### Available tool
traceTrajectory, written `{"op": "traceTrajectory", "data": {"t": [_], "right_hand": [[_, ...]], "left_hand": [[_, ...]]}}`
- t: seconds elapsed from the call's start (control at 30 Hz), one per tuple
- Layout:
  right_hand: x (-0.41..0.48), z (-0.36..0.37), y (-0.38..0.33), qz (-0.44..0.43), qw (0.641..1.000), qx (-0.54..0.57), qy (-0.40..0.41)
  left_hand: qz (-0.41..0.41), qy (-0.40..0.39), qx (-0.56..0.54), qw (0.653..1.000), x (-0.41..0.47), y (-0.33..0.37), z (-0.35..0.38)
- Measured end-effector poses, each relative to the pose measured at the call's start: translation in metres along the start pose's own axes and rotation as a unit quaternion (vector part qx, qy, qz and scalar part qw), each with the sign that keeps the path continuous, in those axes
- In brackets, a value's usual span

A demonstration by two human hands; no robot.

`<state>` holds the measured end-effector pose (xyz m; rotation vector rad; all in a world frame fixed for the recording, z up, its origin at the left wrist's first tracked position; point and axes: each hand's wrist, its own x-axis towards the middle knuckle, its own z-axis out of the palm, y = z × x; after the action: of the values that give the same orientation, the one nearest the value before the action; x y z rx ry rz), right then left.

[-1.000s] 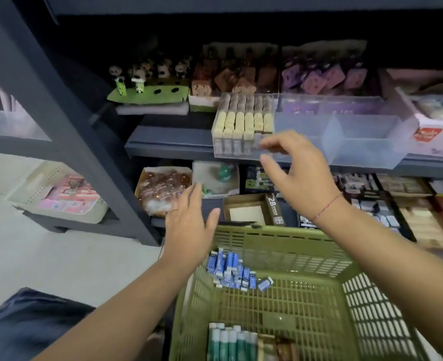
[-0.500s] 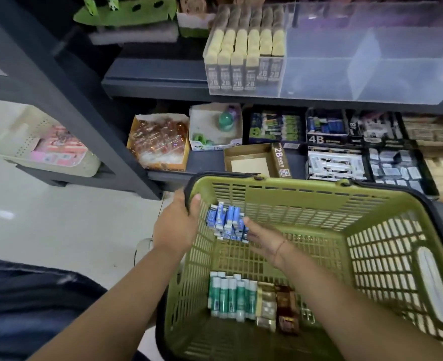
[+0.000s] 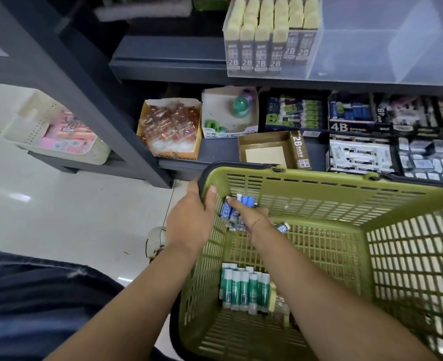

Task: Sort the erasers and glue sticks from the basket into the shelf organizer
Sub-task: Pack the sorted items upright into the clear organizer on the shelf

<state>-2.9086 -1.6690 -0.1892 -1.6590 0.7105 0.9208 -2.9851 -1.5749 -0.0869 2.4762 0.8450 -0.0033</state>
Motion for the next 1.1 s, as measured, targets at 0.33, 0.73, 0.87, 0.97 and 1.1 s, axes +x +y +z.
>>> {"op": "traceTrajectory", "data": {"t": [0.33, 0.73, 0.87, 0.97, 1.1], "right_hand": [[0.013, -0.014, 0.001, 0.012, 0.995, 0.057, -0.077], [-0.003, -0.014, -0.007, 0.035, 0.984, 0.146, -0.098], [-0.013, -0.025, -0.002, 0.019, 0.985, 0.139, -0.099], [-0.024, -0.040, 0.000, 0.013, 0.981, 0.161, -0.106], [-0.057, -0.072, -0.005, -0.020, 0.974, 0.186, -0.125]], "left_hand": [[0.001, 0.005, -0.001, 1.000, -0.002, 0.002, -0.001], [0.005, 0.013, 0.004, 1.000, -0.003, 0.003, -0.001], [0.009, 0.012, -0.002, 1.000, -0.002, 0.002, 0.000], [0.000, -0.003, -0.015, 1.000, -0.002, 0.001, -0.001], [0.108, 0.090, 0.019, 0.990, -0.006, 0.007, -0.002]]}}
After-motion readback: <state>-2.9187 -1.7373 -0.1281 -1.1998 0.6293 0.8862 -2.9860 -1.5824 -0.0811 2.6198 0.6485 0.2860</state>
